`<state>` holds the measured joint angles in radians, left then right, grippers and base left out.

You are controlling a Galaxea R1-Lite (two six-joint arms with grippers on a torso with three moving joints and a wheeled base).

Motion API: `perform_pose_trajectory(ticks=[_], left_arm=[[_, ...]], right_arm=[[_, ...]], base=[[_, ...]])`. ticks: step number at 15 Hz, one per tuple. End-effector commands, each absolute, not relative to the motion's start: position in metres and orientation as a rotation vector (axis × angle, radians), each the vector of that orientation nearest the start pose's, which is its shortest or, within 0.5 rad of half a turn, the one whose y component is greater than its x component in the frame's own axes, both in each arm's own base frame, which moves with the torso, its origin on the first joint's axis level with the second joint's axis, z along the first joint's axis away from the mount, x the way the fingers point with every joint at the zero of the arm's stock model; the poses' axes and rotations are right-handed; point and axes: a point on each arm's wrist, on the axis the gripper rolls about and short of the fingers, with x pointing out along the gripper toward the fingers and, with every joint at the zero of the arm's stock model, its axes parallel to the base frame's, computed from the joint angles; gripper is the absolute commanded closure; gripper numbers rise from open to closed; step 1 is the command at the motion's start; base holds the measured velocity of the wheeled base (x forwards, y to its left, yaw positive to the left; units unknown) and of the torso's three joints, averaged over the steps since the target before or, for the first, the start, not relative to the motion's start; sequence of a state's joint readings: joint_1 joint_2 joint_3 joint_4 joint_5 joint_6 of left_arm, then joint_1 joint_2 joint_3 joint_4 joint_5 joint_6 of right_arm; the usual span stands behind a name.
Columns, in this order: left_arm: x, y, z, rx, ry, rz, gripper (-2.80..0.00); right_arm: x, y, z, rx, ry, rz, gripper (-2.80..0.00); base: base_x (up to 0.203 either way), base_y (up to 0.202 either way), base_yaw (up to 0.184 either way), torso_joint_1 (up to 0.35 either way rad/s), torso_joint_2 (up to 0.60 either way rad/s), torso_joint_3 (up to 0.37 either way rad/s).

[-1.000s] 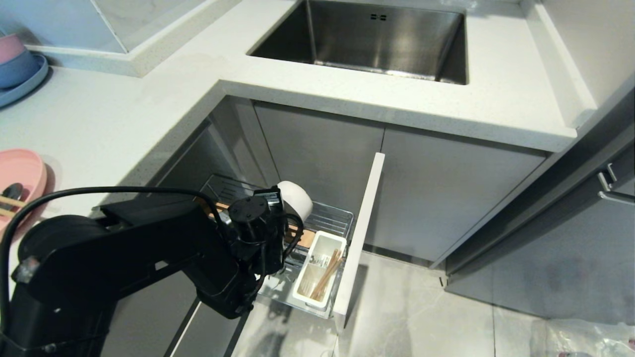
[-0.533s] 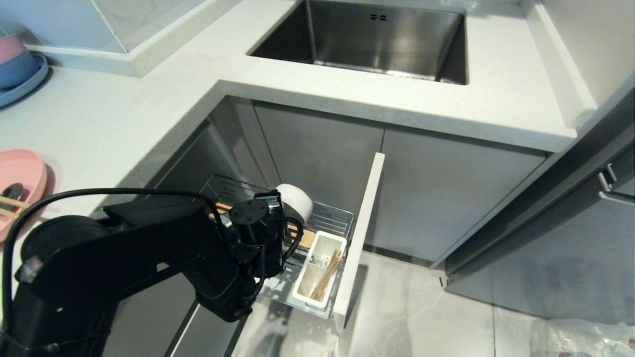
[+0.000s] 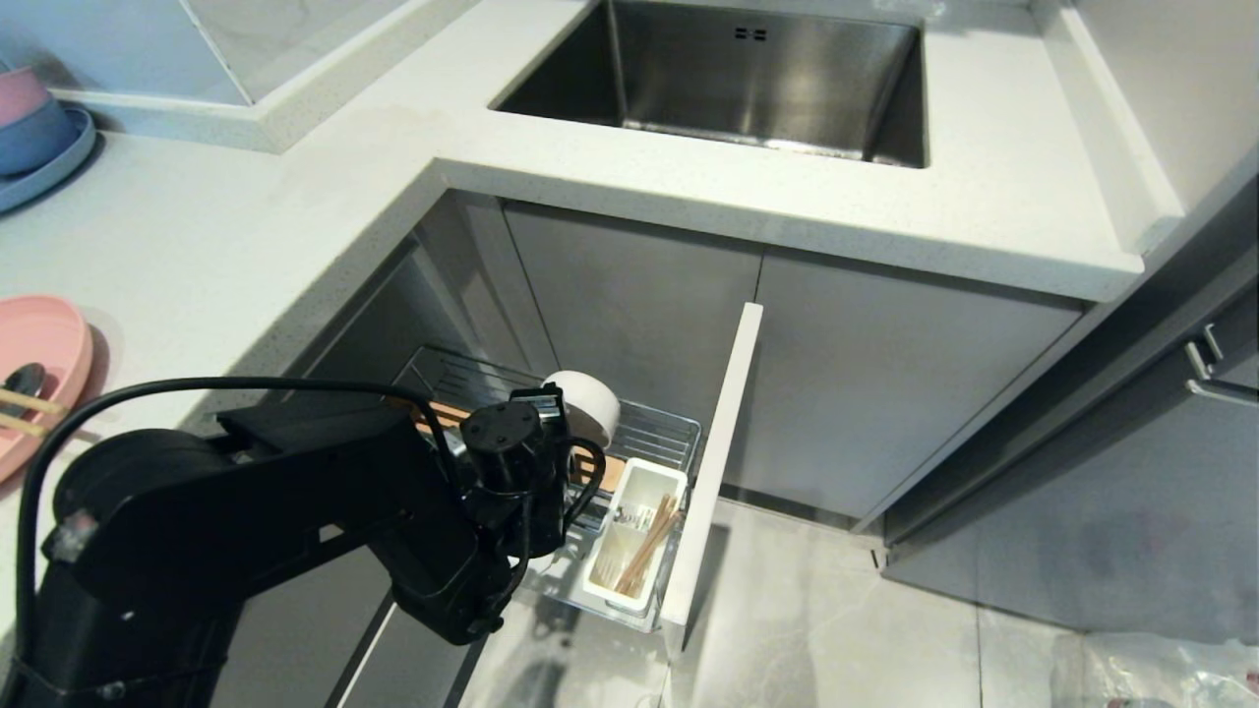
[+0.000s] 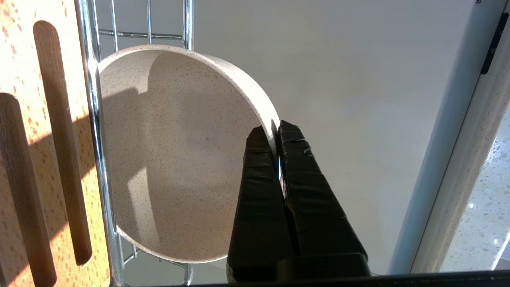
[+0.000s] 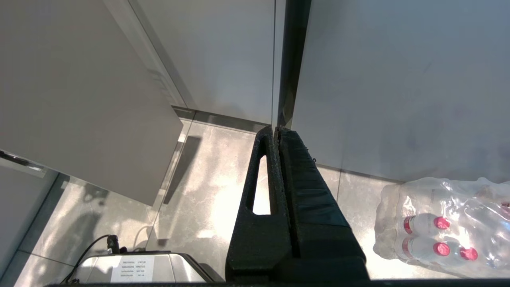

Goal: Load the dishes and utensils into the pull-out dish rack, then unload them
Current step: Pick up the bowl and place it in the cupboard, then pick up the chopsticks and place it in the cupboard

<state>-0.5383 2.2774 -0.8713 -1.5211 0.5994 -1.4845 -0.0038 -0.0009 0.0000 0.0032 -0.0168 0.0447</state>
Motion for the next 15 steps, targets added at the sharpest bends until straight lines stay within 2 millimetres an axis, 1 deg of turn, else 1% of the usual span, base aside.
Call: perform_pose_trajectory(ticks=[1, 2, 8, 11, 13, 15], left_arm=[[0.346, -0.192, 0.081, -1.559, -0.136, -0.026, 0.00], [0.346, -0.192, 0.081, -1.557, -0.136, -0.025, -2.80], [0.337, -0.193, 0.084, -1.550, -0.119, -0.029, -2.80], [0.326, -0.192, 0.093, -1.549, -0.108, -0.044, -2.80], [0.317, -0.189, 0.099, -1.543, -0.104, -0.047, -2.80], [0.306, -0.184, 0.110, -1.545, -0.108, -0.056, -2.80]], right_arm=[[-0.023, 0.000, 0.075, 0.044, 0.004, -0.022, 0.00], [-0.023, 0.000, 0.075, 0.045, 0.004, -0.021, 0.00], [-0.023, 0.000, 0.075, 0.044, 0.004, -0.021, 0.00], [-0.023, 0.000, 0.075, 0.045, 0.004, -0.021, 0.00], [-0.023, 0.000, 0.075, 0.044, 0.004, -0.022, 0.00], [-0.023, 0.000, 0.075, 0.044, 0.004, -0.020, 0.00]], base=[[0.000, 0.000, 0.000, 0.000, 0.00, 0.000], [0.000, 0.000, 0.000, 0.000, 0.00, 0.000], [0.000, 0.000, 0.000, 0.000, 0.00, 0.000], [0.000, 0.000, 0.000, 0.000, 0.00, 0.000], [0.000, 0.000, 0.000, 0.000, 0.00, 0.000], [0.000, 0.000, 0.000, 0.000, 0.00, 0.000]])
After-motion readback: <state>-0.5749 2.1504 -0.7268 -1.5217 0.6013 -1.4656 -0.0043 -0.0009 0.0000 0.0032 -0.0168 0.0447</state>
